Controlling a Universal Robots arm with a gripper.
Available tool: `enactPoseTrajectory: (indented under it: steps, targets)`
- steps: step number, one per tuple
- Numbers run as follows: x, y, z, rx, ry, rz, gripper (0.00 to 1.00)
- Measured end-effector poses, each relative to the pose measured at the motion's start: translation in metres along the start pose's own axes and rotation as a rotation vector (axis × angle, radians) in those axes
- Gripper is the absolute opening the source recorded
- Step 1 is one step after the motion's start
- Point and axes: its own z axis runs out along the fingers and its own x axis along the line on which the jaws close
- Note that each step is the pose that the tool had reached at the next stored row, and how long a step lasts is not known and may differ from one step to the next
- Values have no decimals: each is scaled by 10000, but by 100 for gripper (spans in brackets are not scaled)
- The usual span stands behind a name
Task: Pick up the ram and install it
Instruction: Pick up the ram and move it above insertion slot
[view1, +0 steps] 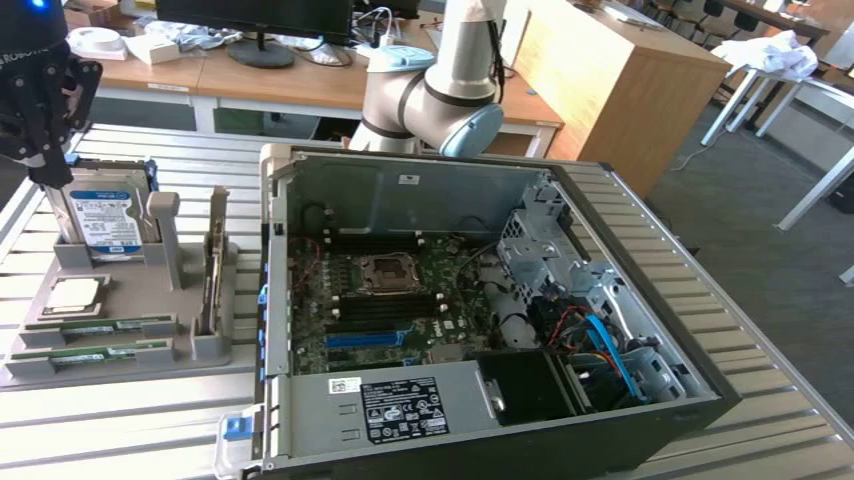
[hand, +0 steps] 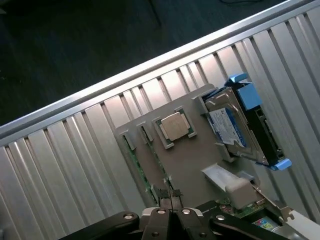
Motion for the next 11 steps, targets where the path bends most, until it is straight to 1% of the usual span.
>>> enactPoseTrajectory:
  steps: [11]
  targets:
    - [0, 0, 1, -19, 73, -1636, 10]
